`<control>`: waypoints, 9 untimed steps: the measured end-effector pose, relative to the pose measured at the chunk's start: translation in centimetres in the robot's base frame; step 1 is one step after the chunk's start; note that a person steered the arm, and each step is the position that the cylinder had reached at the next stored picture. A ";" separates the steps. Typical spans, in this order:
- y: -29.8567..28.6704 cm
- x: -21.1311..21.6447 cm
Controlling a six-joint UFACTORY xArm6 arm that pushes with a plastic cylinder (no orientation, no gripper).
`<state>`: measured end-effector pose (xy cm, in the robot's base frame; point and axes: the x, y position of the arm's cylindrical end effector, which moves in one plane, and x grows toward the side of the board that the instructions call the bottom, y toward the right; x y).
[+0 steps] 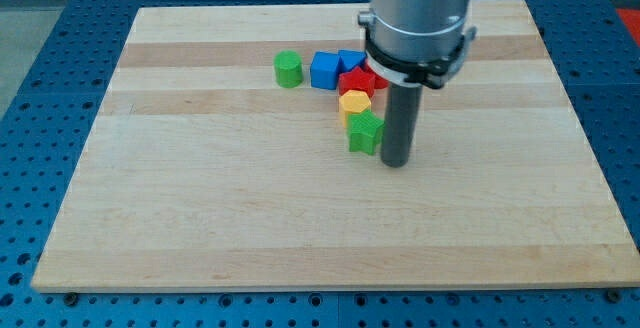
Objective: Move the yellow heart to the right of the yellow hexagon
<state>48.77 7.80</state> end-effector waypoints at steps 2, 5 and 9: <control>7.8 0.0; 9.7 -10.5; 0.7 -13.6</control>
<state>35.21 8.46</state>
